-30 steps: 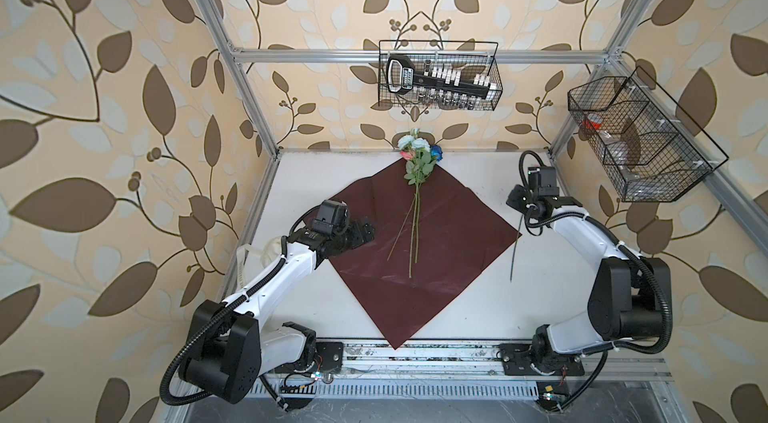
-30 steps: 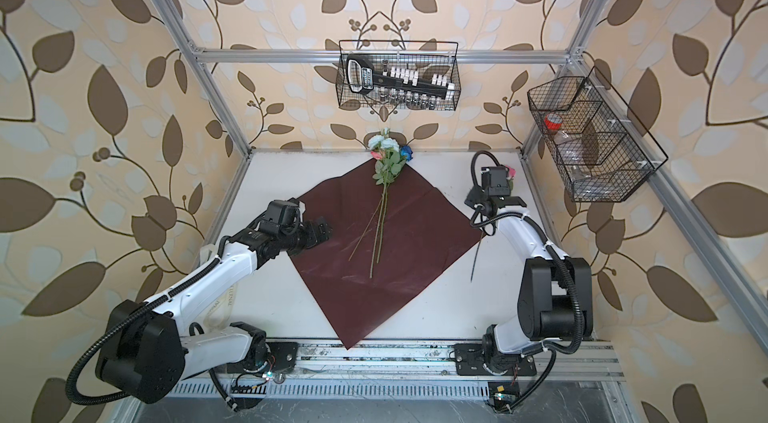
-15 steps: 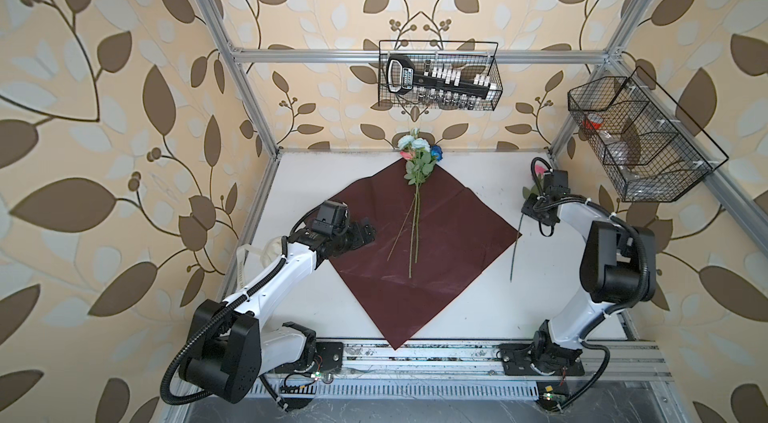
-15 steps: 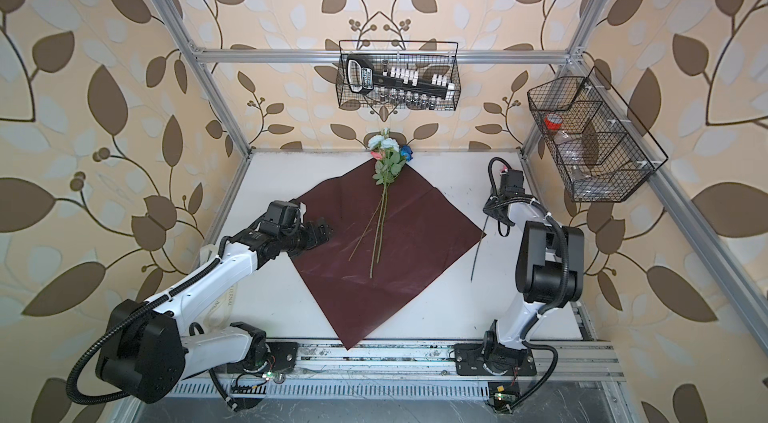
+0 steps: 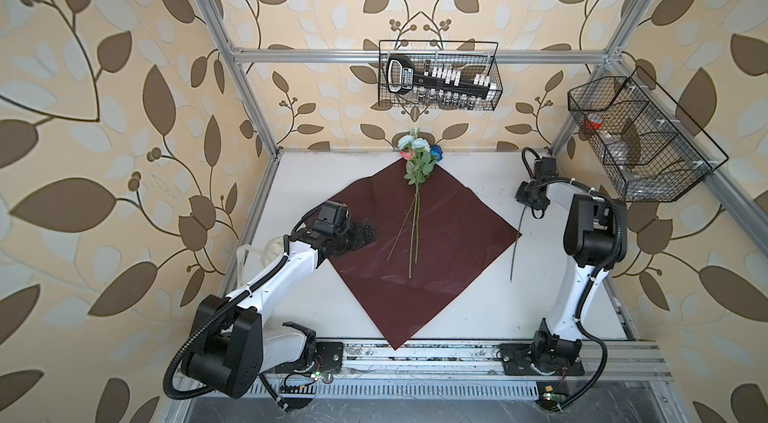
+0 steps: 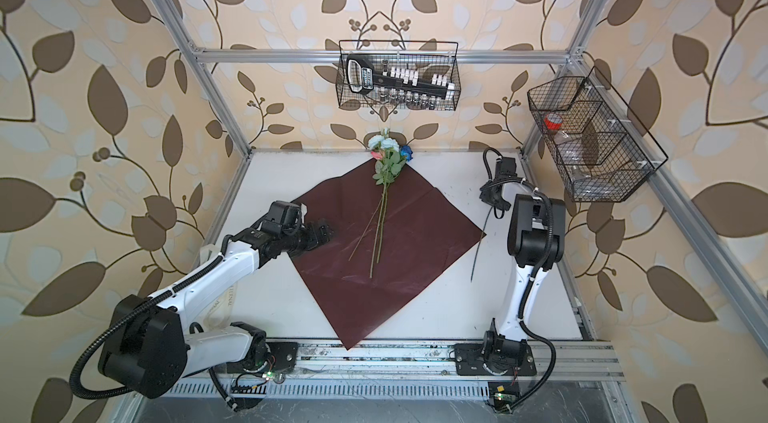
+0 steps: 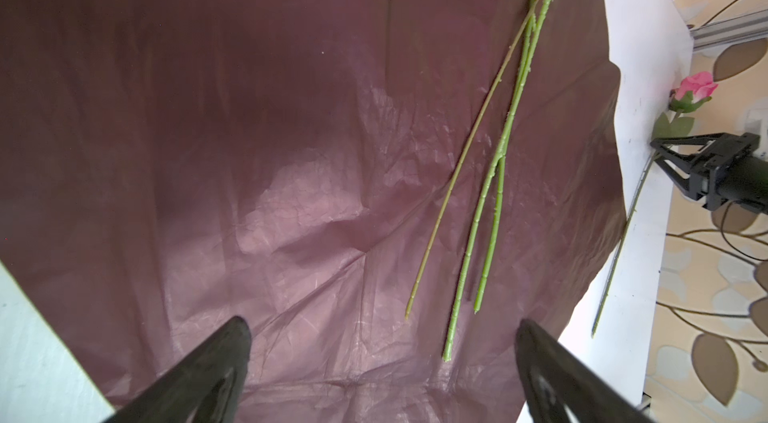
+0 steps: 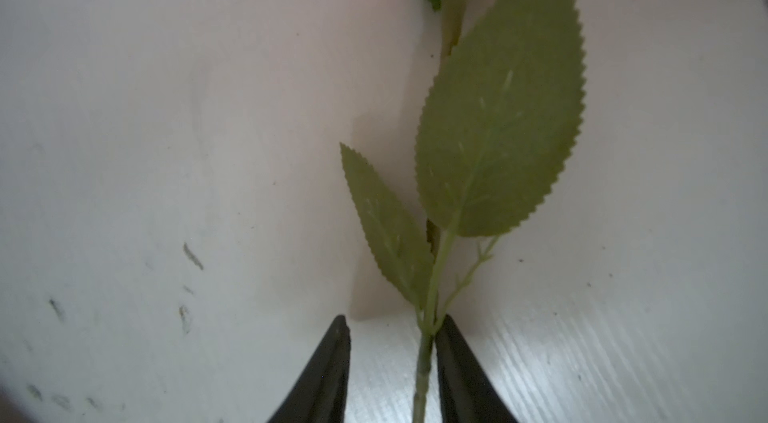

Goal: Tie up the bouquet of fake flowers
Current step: 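Move the right gripper to the loose pink rose and grasp its stem, then carry the pink rose onto the bunch on the sheet with right gripper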

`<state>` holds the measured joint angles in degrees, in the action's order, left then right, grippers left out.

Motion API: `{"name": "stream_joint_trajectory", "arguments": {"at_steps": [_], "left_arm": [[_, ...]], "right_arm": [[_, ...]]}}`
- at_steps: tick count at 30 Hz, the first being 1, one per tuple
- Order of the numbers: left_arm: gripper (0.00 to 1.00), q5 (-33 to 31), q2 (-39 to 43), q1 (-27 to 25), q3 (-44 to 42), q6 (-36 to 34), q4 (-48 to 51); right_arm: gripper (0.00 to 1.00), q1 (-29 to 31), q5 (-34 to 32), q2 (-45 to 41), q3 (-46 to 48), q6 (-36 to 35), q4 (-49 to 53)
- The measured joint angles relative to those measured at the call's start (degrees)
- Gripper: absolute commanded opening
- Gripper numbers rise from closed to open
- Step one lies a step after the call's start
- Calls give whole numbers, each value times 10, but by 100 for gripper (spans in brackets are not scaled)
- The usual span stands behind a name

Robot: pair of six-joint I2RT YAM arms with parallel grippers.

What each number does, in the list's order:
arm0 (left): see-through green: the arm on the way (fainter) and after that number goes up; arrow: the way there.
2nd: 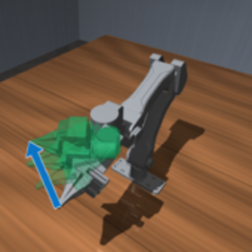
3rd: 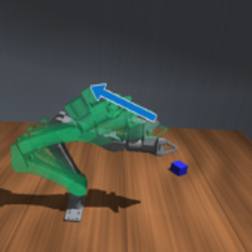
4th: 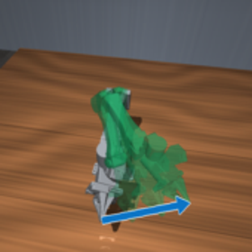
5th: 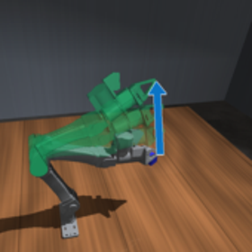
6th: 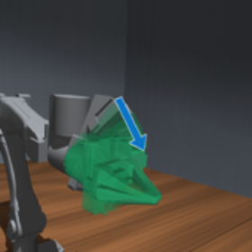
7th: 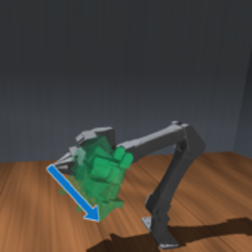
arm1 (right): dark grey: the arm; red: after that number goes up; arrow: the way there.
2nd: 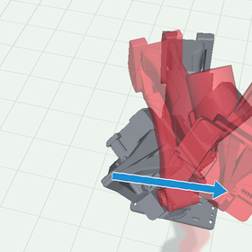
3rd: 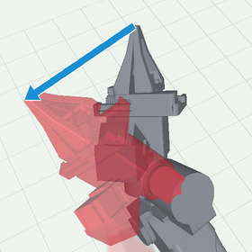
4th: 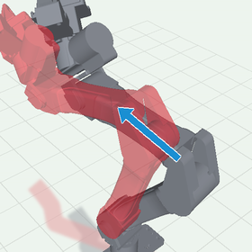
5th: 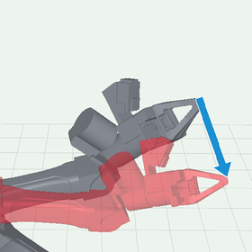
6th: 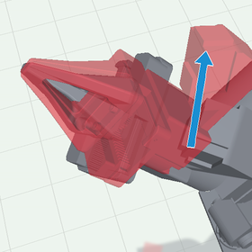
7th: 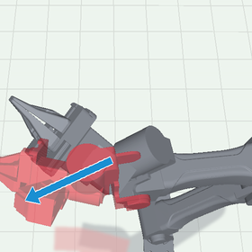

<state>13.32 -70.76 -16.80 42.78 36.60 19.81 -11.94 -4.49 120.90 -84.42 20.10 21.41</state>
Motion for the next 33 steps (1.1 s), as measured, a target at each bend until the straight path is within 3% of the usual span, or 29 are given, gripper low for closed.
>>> {"name": "stream_joint_trajectory", "arguments": {"at_steps": [2,7,17,27,33], "left_arm": [[99,0,-3,0,0,0,3],[99,-3,-2,0,0,0,8],[99,-5,-1,0,0,0,16],[99,-5,4,0,0,0,15],[99,-5,17,0,0,0,14]], "right_arm": [[22,0,-2,3,0,-3,0],[0,-2,-4,4,0,-8,0],[0,-2,-12,-12,1,-24,28],[0,7,13,-156,49,-24,40],[0,12,25,-189,86,-24,41]]}}
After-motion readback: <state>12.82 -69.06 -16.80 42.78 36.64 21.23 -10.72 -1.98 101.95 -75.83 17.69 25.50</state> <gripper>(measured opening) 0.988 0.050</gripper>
